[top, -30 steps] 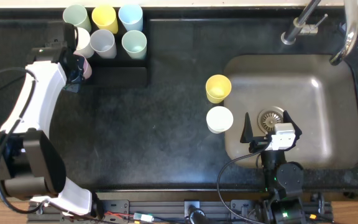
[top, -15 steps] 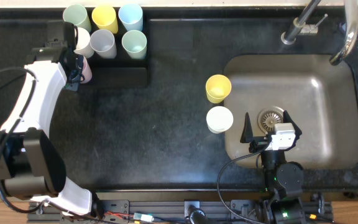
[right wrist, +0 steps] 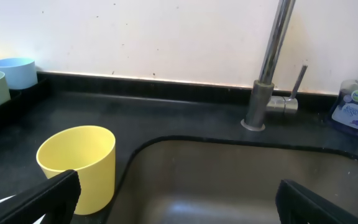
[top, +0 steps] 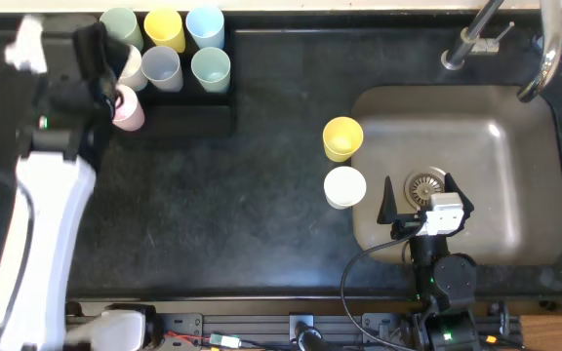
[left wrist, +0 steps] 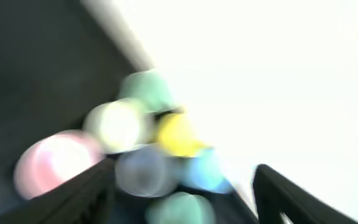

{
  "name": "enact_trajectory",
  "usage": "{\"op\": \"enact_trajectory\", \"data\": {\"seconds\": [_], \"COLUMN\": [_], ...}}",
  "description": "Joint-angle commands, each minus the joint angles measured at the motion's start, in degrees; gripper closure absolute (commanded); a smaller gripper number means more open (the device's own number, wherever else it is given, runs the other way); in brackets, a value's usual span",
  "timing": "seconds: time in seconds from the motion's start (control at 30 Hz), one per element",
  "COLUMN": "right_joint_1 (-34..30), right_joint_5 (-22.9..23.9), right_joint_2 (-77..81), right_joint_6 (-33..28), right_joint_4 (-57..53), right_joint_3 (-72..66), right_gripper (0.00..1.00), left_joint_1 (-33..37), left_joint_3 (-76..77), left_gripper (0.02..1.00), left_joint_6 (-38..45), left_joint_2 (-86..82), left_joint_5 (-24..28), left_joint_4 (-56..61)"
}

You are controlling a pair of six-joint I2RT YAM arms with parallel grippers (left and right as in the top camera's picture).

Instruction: Store Cups

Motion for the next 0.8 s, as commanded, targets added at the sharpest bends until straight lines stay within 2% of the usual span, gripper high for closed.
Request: {"op": "enact_trajectory", "data": {"seconds": [0.03, 0.2, 0.37, 0.6, 0.8], "right_joint_1": [-0.22, -0.22, -0.22, -0.22, -0.22], "right_joint_5": [-0.42, -0.42, -0.42, -0.42, -0.42], "right_joint_2": [-0.55, -0.55, -0.55, -0.55, -0.55], "right_joint_6": [0.2, 0.17, 0.17, 0.2, 0.17], "right_joint_4": [0.31, 0.31, 0.31, 0.31, 0.31], "right_joint_3": [-0.76, -0.76, -0.76, -0.76, -0.76], "right_gripper": [0.003, 0.003, 0.005, 0.005, 0.005], "left_joint_1": [-8.9, -20.68, -31.15, -37.94, -39.89], "left_joint_3": [1.84, 2.97, 7.76, 20.37, 28.02], "left_gripper": [0.194, 0.178, 0.183, 0.253, 0.253], "left_joint_6": [20.74, 17.09, 11.21, 11.21, 10.08], "left_joint_2": [-1.29, 4.76, 14.01, 27.17, 35.8], "left_joint_5": [11.34, 12.55, 10.08, 6.93, 7.39], "left_joint_4": [2.03, 1.42, -4.5, -18.43, -24.3]}}
